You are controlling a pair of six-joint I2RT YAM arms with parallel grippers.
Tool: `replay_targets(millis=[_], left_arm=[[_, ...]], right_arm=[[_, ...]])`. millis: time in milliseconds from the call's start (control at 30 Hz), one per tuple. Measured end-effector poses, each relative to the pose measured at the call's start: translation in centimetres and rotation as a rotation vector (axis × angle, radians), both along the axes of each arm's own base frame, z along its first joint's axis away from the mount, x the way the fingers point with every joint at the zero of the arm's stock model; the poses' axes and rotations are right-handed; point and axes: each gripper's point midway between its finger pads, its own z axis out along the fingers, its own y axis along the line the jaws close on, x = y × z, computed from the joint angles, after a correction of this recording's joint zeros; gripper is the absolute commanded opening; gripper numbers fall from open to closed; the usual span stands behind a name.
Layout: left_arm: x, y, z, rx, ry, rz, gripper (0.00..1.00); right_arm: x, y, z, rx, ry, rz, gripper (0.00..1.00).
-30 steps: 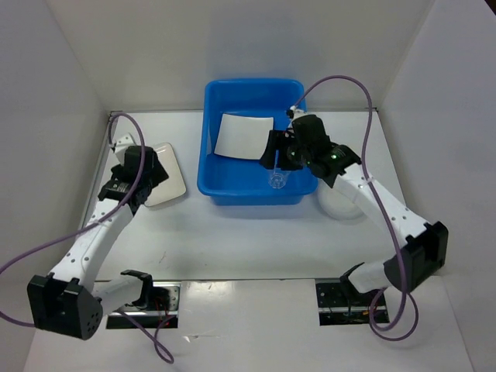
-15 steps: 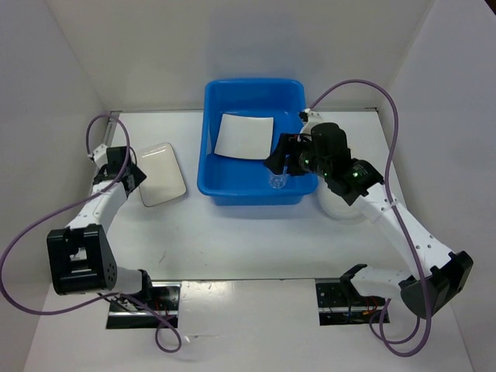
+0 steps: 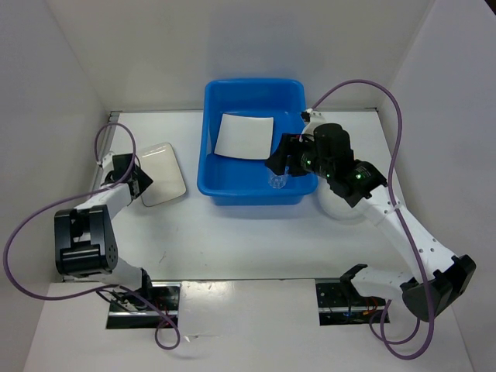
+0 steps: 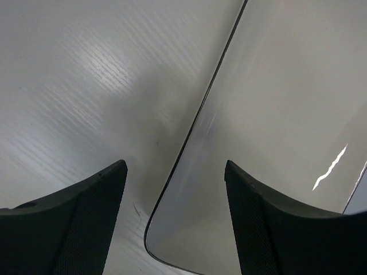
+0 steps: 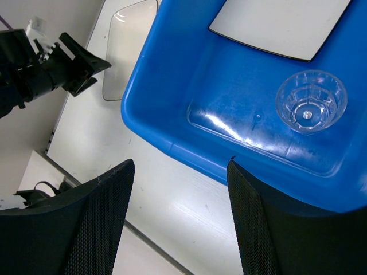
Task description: Place the mixed dishes into the plastic bin
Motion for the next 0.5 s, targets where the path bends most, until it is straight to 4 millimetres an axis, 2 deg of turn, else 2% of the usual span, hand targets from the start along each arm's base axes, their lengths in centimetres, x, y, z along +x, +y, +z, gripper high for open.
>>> replay_targets(millis=[167, 300, 400, 500], left_arm=[[1.1, 0.8, 0.2, -0.015, -0.052, 0.008, 0.74], [1.8, 0.8, -1.0, -0.058, -0.04, -0.016, 0.74], [3.0, 0.6, -2.2, -0.098, -0.012, -0.059, 0.74], [4.7, 0.7, -2.0, -0.118, -0.028, -0.101, 0.74]], right_arm=[[0.0, 0.0, 0.0, 0.0, 0.001, 0.0, 0.71], [0.0, 0.0, 0.0, -0.001, 0.002, -0.001, 0.71], [0.0, -0.1, -0.1, -0.002, 0.003, -0.003, 0.71], [0.0, -0.1, -0.2, -0.004, 0.008, -0.007, 0.71]])
